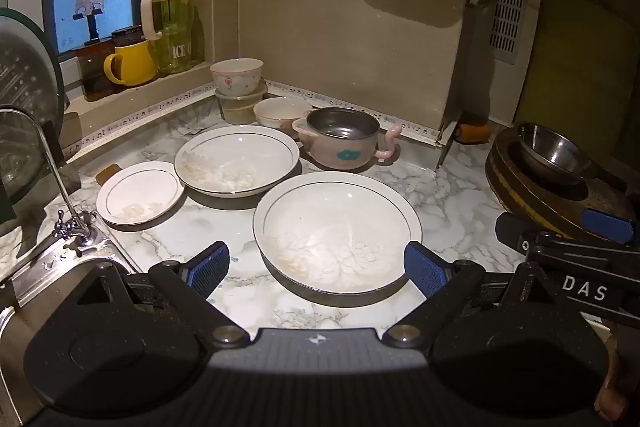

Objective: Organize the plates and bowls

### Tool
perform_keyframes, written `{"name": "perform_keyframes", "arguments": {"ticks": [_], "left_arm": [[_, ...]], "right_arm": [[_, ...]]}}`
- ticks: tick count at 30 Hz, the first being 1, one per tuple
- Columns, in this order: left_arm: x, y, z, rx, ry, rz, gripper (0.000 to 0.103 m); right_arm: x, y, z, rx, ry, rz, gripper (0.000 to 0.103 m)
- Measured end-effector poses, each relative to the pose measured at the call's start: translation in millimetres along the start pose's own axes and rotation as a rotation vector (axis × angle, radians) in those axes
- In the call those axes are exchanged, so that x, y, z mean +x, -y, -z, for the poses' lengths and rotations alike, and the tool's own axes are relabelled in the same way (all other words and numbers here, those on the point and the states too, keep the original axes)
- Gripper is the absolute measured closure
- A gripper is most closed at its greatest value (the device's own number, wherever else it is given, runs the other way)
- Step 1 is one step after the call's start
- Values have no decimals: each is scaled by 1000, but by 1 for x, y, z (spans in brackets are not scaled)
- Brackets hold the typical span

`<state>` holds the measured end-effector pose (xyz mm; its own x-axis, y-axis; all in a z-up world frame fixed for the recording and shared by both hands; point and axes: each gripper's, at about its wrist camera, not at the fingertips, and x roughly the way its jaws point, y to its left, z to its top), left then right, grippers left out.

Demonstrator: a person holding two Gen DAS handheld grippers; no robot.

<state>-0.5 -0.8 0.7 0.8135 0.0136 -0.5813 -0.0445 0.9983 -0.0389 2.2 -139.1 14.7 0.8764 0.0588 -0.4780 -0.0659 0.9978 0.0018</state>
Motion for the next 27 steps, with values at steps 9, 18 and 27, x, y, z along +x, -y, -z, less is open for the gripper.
{"name": "perform_keyframes", "arguments": {"ticks": [9, 18, 27], "left_arm": [[0, -1, -3, -26, 9, -7, 8], [1, -3, -5, -39, -3, 4, 8], [1, -2, -4, -38, -3, 13, 8]], "right_arm": [[1, 1, -2, 13, 23, -25, 0], [4, 1, -1, 34, 14, -47, 0], [6, 0, -1, 32, 10, -57, 2]]}}
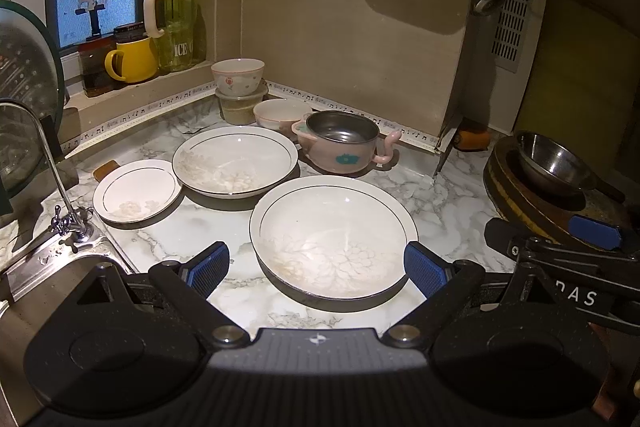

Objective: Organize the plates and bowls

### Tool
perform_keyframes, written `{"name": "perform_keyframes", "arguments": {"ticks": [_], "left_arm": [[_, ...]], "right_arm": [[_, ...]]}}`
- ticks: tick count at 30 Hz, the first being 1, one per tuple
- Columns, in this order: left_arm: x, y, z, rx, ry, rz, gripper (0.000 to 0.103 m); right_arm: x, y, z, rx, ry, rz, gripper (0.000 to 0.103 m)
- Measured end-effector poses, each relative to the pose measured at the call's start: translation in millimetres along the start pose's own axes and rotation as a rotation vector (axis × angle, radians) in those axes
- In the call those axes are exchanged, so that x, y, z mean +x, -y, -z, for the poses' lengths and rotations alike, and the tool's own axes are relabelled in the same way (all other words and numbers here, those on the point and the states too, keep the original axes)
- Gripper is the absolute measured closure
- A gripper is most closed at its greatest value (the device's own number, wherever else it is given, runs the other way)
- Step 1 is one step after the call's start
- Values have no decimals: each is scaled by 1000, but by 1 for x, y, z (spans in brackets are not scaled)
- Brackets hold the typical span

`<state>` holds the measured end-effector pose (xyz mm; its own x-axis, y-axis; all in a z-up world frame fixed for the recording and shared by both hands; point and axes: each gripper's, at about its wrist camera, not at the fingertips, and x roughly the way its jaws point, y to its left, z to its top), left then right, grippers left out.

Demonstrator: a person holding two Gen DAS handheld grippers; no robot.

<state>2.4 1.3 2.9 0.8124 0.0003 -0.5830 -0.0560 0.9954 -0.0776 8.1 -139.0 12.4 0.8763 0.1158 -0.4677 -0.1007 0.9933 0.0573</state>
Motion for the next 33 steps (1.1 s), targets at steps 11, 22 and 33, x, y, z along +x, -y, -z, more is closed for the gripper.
{"name": "perform_keyframes", "arguments": {"ticks": [11, 22, 33], "left_arm": [[4, -1, -1, -26, -8, -5, 8], [7, 3, -5, -23, 8, -4, 8], [9, 3, -6, -34, 13, 1, 8]], "right_arm": [[7, -1, -1, -14, -8, -26, 4], [11, 0, -5, -16, 1, -31, 5], [13, 2, -6, -18, 3, -31, 5]]}}
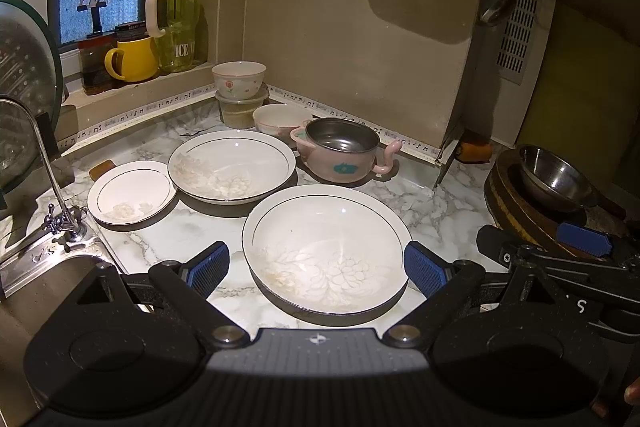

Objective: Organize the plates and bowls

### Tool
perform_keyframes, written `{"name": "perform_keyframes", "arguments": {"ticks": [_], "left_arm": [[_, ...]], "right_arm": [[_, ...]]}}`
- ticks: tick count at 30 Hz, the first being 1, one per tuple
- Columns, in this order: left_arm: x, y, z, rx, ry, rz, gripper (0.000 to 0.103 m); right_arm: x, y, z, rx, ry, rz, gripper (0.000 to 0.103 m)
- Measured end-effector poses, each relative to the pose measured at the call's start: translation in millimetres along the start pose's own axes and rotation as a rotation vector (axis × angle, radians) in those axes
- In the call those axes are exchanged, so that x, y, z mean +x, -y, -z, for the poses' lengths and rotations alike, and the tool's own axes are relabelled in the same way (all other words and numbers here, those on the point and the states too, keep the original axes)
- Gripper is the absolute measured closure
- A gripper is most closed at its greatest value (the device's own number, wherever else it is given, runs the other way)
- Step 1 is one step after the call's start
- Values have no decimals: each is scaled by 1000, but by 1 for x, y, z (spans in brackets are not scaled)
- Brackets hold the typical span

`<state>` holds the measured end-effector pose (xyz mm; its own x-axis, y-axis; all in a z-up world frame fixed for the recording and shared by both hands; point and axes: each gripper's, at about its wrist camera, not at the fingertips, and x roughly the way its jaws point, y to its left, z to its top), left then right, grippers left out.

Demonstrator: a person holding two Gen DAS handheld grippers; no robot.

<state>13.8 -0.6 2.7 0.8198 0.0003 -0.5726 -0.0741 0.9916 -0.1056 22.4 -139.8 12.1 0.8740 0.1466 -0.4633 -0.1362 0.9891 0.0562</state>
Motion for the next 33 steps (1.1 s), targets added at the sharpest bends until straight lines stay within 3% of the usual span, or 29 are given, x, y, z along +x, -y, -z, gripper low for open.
{"name": "perform_keyframes", "arguments": {"ticks": [22, 33], "left_arm": [[22, -12, -8, -71, -36, -30, 8], [56, -27, -11, -114, -106, -46, 8]], "right_arm": [[22, -1, -6, -42, -21, -55, 5], [61, 7, -11, -62, -119, -119, 6]]}}
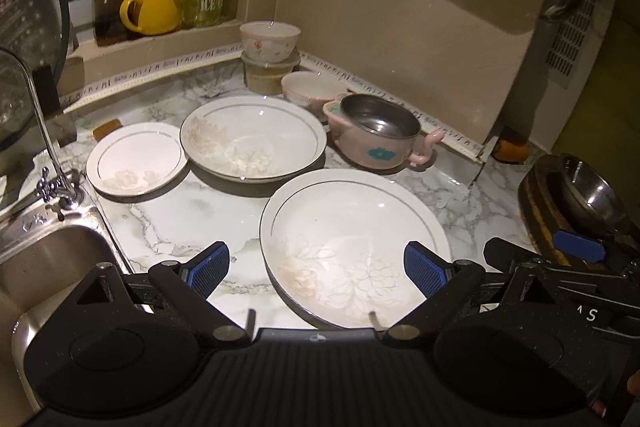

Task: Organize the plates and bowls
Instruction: 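Lower both grippers onto the large white plate rim and close them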

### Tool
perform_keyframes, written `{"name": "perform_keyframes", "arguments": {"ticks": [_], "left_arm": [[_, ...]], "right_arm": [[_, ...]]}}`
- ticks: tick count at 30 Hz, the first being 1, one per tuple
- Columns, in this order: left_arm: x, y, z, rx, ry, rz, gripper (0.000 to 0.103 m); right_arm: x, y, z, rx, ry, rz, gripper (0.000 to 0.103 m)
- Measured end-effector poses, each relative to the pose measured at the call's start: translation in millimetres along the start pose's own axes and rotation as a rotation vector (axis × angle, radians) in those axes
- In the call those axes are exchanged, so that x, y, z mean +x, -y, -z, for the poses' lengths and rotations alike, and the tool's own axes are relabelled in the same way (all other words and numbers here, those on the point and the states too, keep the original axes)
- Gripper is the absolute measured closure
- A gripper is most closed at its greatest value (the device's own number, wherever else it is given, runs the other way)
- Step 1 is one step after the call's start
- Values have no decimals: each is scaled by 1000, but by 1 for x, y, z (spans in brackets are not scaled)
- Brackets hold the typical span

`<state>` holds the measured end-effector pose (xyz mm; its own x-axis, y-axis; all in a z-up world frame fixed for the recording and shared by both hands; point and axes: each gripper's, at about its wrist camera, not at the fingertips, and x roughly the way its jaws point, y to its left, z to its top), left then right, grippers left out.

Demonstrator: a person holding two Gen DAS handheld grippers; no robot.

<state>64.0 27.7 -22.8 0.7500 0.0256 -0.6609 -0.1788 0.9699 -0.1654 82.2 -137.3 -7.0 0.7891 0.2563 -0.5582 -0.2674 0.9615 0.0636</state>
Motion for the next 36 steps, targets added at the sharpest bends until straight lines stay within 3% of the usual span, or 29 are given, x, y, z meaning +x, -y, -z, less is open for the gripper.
{"name": "perform_keyframes", "arguments": {"ticks": [9, 13, 18, 19, 22, 31, 33, 36], "left_arm": [[48, -18, -7, -13, -119, -32, 8], [75, -26, -12, -51, -214, 0, 8], [99, -40, -17, -113, -261, 0, 10], [102, -41, -18, -119, -267, 4, 11], [113, -43, -19, -115, -295, 0, 28], [134, -52, -25, -176, -344, 20, 38], [137, -55, -25, -197, -358, 38, 48], [140, -57, -25, -213, -371, 46, 53]], "right_arm": [[55, 12, -11, -71, -140, -39, 15], [83, 22, -16, -38, -216, -71, 24], [112, 32, -19, 3, -307, -92, 29], [117, 34, -20, 8, -325, -98, 29], [131, 36, -21, 17, -371, -114, 41], [157, 37, -33, 7, -449, -163, 59], [162, 39, -33, 16, -466, -165, 64], [169, 44, -34, 41, -491, -174, 68]]}}
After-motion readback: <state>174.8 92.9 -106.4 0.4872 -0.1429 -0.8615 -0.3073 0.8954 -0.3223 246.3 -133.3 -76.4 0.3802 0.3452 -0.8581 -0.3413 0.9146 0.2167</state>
